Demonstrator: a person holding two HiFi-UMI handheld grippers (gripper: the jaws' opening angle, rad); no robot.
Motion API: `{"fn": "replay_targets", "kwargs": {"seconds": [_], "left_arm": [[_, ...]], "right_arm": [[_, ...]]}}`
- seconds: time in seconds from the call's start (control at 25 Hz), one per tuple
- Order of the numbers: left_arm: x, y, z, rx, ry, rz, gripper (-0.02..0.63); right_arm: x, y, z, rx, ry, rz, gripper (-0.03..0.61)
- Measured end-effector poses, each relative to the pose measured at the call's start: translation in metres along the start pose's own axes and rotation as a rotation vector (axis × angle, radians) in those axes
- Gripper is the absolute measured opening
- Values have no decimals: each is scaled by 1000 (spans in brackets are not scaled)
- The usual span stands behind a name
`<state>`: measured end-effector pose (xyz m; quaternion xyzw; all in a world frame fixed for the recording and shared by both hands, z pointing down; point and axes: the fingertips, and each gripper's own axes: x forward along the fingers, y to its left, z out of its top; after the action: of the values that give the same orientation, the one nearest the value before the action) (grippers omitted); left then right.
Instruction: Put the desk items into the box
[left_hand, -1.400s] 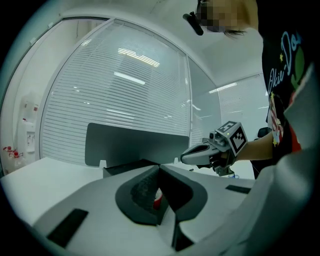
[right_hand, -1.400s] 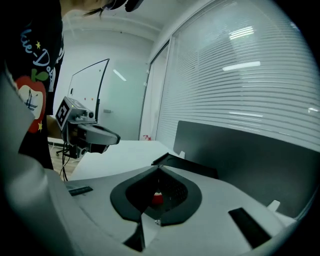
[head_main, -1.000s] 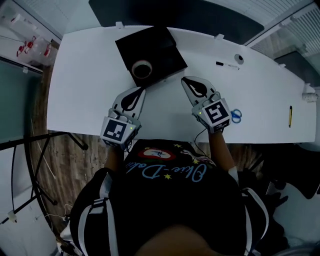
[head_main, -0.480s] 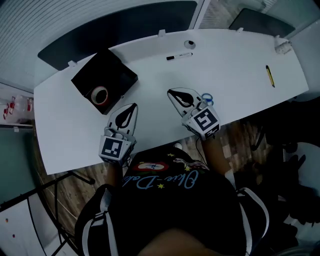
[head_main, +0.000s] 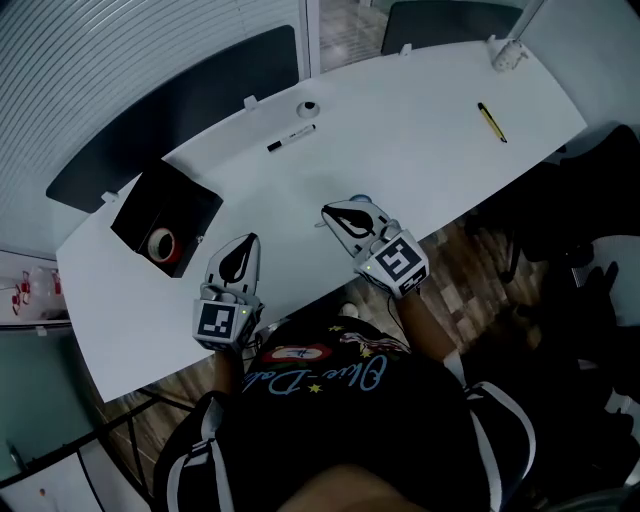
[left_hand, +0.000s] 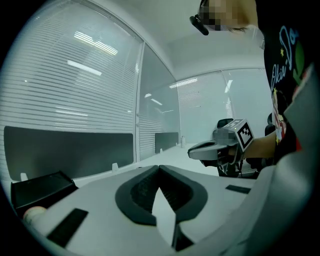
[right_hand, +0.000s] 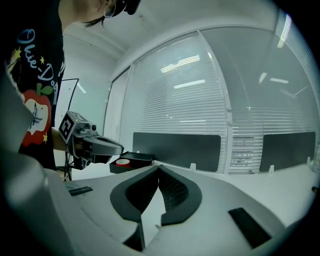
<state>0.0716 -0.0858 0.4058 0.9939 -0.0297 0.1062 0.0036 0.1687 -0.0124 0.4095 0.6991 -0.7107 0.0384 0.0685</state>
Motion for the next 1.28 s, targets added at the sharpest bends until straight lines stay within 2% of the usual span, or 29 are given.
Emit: {"fn": "replay_targets", "kwargs": {"seconds": [0.32,0.8,1.08,1.28], "left_arm": [[20,-34,5,19,3,-11,-3],[29,-74,10,52,8,-45,-3],[28,-77,2,48,34,-64,-3],[43,-81,4,40,15,-118,-3]], "right_arm": [[-55,-23,-17,54,-25,-71,-3],[-93,-27,-22,100,-64,-88,-3],[-96,-20,-26,114,-65,-91,-3],[-103,-20,-26,100,-51,-122,-3]]}}
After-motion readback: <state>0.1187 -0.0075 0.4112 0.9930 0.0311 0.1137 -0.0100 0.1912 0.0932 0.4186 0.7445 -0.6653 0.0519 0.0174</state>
